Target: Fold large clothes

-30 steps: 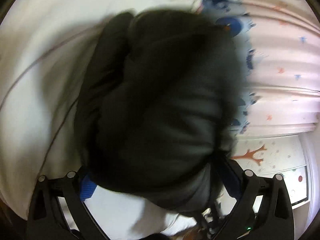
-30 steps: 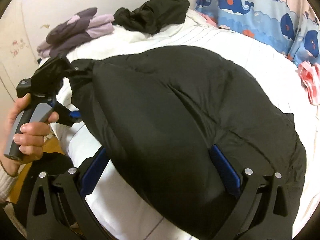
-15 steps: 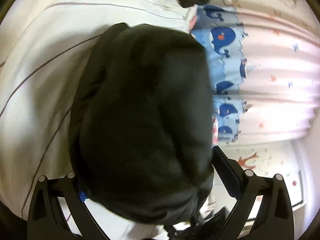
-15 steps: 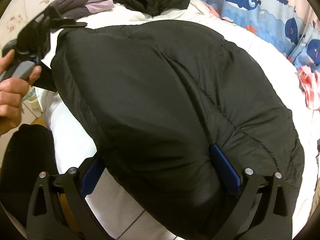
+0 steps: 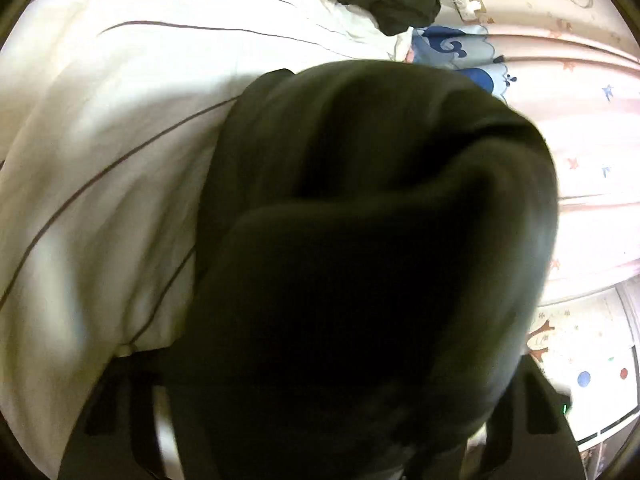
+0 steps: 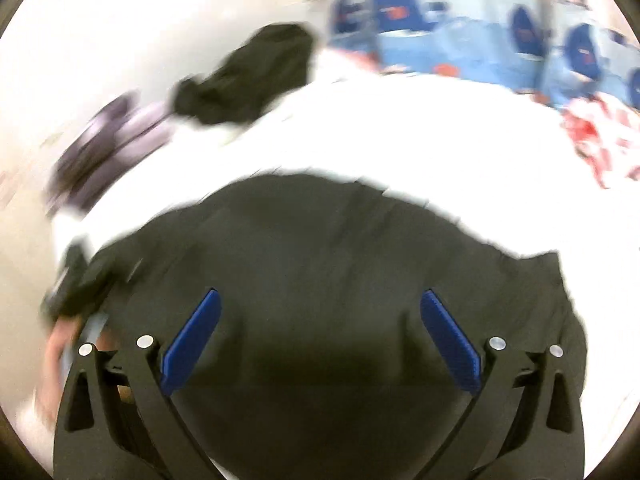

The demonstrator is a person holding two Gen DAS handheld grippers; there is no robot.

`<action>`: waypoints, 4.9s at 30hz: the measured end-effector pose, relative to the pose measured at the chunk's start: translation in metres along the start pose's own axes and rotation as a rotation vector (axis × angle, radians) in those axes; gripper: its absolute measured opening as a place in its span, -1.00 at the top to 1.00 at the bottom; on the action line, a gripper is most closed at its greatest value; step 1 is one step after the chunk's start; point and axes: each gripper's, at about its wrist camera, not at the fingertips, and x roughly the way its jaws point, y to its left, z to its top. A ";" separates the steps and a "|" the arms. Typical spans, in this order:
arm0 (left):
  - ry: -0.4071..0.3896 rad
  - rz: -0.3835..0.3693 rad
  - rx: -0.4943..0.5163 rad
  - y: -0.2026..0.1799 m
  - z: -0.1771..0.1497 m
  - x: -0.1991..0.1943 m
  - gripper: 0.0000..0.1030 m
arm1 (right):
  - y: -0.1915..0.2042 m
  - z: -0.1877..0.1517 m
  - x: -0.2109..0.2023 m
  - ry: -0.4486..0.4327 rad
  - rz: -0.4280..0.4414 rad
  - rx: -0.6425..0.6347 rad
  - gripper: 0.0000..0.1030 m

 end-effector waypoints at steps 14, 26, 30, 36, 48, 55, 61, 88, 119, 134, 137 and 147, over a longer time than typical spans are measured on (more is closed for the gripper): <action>-0.049 0.131 0.300 -0.042 -0.012 0.003 0.09 | -0.068 0.031 0.147 0.232 -0.185 0.173 -0.88; -0.092 0.227 0.432 -0.056 -0.032 -0.006 0.09 | -0.034 -0.030 0.111 0.149 -0.194 0.051 -0.88; -0.090 0.231 0.426 -0.050 -0.033 -0.008 0.09 | -0.020 -0.038 0.065 0.129 -0.138 0.054 -0.88; -0.095 0.236 0.437 -0.053 -0.027 -0.002 0.08 | 0.007 -0.075 0.063 0.150 -0.127 -0.048 -0.88; -0.076 0.235 0.408 -0.048 -0.032 0.000 0.00 | 0.041 -0.095 0.059 0.221 -0.138 -0.140 -0.89; -0.058 0.188 0.315 -0.038 -0.016 0.005 -0.03 | 0.029 -0.056 0.032 0.151 -0.099 -0.091 -0.88; -0.060 0.117 0.215 -0.021 -0.006 0.001 -0.07 | -0.022 0.010 0.055 0.075 -0.242 0.029 -0.88; -0.099 0.114 0.223 -0.025 -0.004 -0.002 -0.30 | 0.016 -0.073 0.059 0.194 -0.289 -0.282 -0.88; 0.100 0.106 1.503 -0.265 -0.350 0.173 -0.24 | -0.299 -0.035 -0.151 -0.196 0.118 0.378 -0.88; 0.379 -0.088 1.366 -0.256 -0.288 0.082 -0.52 | -0.241 -0.085 -0.042 0.249 -0.260 0.171 -0.88; 0.281 -0.023 1.080 -0.242 -0.202 0.083 -0.67 | -0.241 -0.098 -0.044 0.258 -0.265 0.195 -0.88; 0.481 0.045 0.625 -0.177 -0.153 0.188 -0.88 | -0.257 -0.132 -0.038 0.140 -0.156 0.442 -0.88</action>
